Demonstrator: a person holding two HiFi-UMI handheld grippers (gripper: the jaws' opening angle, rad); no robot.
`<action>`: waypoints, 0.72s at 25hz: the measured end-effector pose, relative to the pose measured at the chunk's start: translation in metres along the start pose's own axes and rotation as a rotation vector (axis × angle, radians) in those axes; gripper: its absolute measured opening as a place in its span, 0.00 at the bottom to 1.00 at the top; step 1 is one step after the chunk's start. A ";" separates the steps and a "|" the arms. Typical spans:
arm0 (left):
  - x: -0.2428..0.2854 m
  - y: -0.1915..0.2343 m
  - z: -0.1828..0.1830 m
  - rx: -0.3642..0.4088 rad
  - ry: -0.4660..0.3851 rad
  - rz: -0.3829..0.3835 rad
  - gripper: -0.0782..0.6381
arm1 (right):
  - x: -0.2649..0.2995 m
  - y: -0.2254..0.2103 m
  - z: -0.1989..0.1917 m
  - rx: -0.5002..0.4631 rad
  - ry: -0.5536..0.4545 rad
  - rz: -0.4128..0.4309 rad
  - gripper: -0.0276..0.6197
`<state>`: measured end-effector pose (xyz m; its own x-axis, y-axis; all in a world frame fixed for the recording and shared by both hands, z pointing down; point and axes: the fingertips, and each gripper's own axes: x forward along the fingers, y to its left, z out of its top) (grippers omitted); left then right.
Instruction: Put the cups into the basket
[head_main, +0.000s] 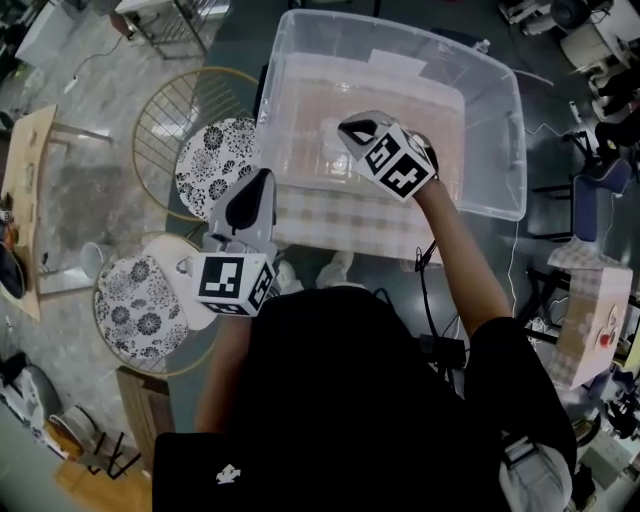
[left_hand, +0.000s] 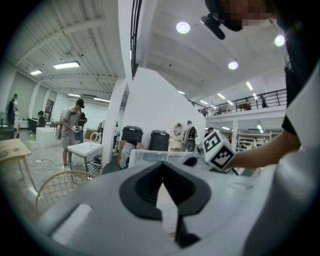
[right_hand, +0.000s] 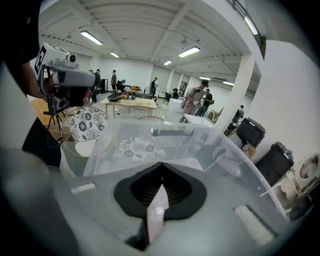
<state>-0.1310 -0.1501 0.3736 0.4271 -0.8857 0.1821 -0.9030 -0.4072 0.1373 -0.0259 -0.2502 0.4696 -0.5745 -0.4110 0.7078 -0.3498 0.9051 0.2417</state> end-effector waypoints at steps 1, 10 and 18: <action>0.000 -0.003 0.002 0.002 -0.006 -0.011 0.12 | -0.010 0.002 0.008 0.003 -0.031 -0.017 0.05; 0.002 -0.022 0.009 0.026 -0.027 -0.094 0.12 | -0.088 0.031 0.052 0.118 -0.291 -0.139 0.05; -0.002 -0.043 0.014 0.045 -0.042 -0.157 0.12 | -0.140 0.055 0.058 0.255 -0.484 -0.273 0.05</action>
<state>-0.0935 -0.1339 0.3535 0.5615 -0.8186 0.1208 -0.8270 -0.5500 0.1165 -0.0081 -0.1489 0.3454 -0.6892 -0.6813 0.2466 -0.6636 0.7302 0.1628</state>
